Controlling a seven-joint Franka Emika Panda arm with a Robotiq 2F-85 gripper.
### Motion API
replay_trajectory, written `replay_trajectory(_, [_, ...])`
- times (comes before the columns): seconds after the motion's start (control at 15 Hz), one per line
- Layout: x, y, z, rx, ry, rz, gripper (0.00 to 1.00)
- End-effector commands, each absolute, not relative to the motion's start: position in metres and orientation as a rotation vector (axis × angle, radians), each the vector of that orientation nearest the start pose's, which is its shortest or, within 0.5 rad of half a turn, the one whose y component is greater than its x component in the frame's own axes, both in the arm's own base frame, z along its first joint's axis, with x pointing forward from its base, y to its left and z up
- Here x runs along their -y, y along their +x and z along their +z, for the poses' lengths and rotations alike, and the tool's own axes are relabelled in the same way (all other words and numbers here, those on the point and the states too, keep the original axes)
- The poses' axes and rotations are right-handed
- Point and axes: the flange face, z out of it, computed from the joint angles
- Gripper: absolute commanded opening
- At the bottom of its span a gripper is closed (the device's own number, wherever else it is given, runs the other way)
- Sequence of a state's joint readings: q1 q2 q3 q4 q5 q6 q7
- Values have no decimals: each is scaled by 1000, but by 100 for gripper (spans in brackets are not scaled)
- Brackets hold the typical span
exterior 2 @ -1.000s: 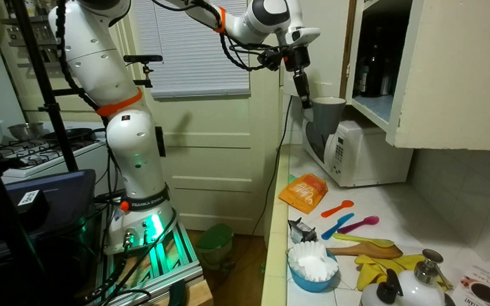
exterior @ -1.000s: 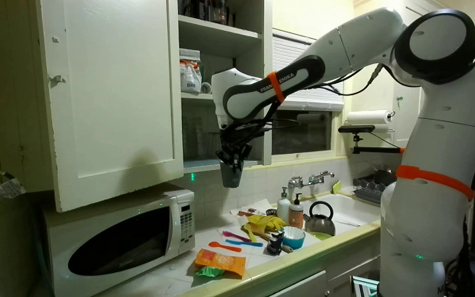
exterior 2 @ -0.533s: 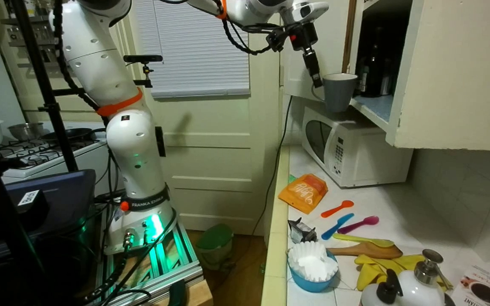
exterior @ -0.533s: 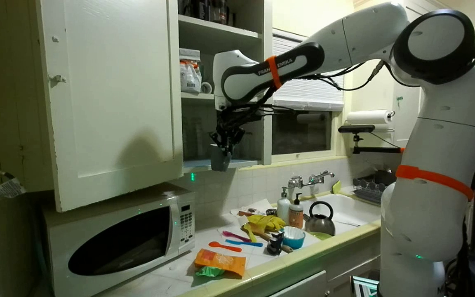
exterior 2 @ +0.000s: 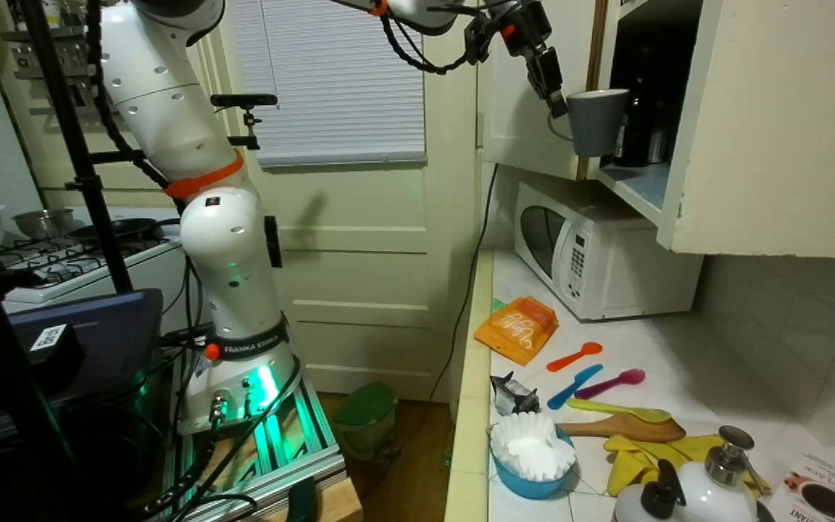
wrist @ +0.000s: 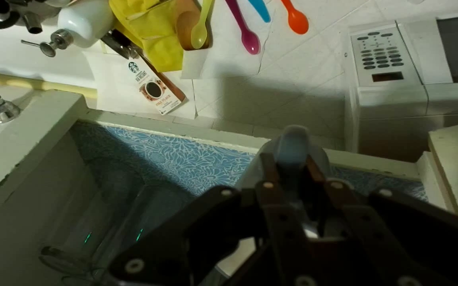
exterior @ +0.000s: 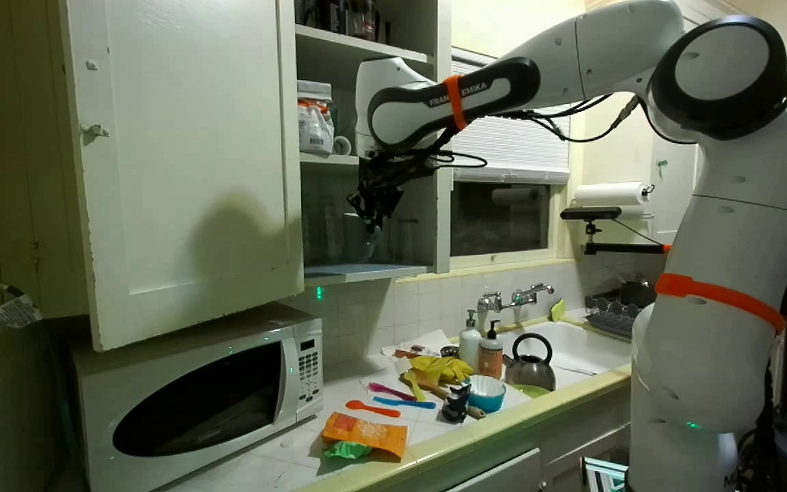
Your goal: Put the grey mug inside the open upper cabinet.
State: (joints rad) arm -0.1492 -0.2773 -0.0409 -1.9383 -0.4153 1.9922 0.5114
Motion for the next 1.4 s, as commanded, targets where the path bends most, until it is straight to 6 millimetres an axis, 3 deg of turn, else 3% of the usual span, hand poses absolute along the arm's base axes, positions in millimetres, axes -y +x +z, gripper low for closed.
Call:
replay_trajectory(0.0, [123,489,637,-907,-3270,-619,5])
replay_trajectory(0.27, [144,488,633,-636,-3313,-502,5])
replay_trajectory(0.6, [169,485,633,-543,-3447,-524,5])
replay_trajectory(1.0, [167,516,612,-732,-3499,-767,5])
replay_trajectory(1.33, [175,534,589,-895,-3438,-810,5])
